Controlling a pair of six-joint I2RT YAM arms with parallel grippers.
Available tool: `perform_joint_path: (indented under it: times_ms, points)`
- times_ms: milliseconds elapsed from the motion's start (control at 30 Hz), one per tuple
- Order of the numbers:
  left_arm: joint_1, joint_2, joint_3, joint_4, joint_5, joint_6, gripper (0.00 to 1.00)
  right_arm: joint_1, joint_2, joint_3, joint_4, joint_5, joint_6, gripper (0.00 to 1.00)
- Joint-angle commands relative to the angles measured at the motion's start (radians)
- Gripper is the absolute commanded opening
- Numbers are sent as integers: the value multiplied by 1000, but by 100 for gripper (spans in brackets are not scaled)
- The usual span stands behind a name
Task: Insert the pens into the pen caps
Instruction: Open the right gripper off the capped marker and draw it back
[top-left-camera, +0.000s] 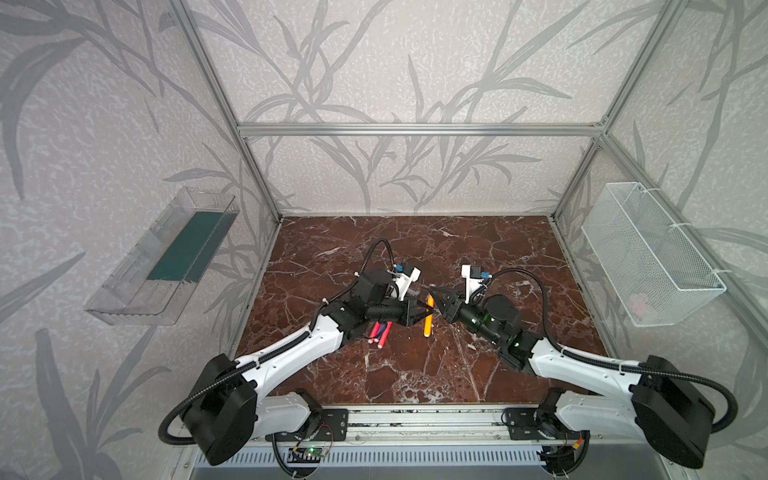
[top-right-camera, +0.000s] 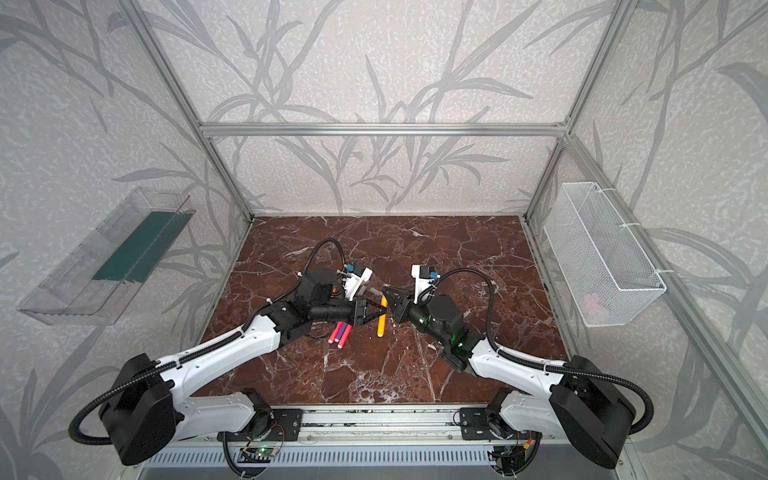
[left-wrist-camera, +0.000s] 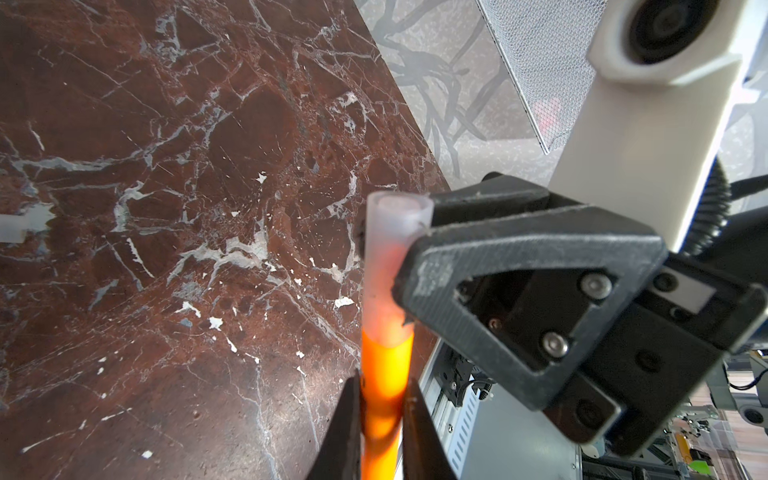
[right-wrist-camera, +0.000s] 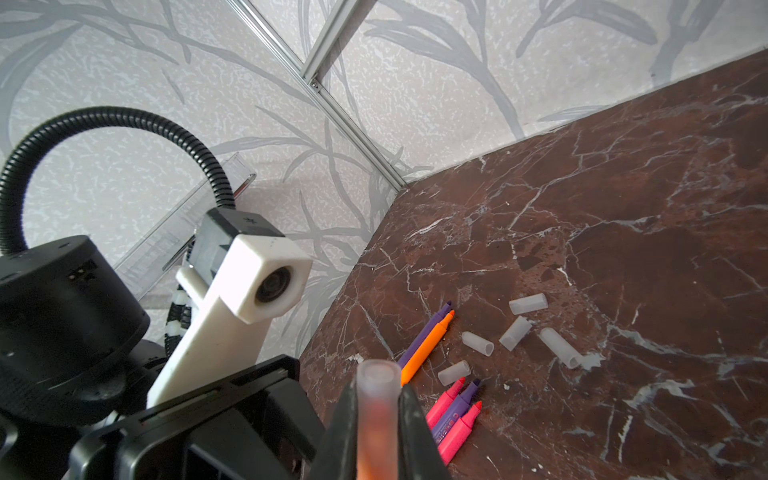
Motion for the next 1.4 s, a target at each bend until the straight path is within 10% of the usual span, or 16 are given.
perform_joint_path:
  times_ms: [0, 533, 1367]
  points:
    - [65, -38, -11, 87, -156, -54, 0, 26, -26, -41, 9, -64, -23, 0]
    - [61, -49, -27, 150, -239, -51, 0, 68, 54, 15, 54, 60, 104, 0]
    - [72, -67, 21, 42, -237, -23, 0, 125, 45, 58, -46, 155, -34, 9]
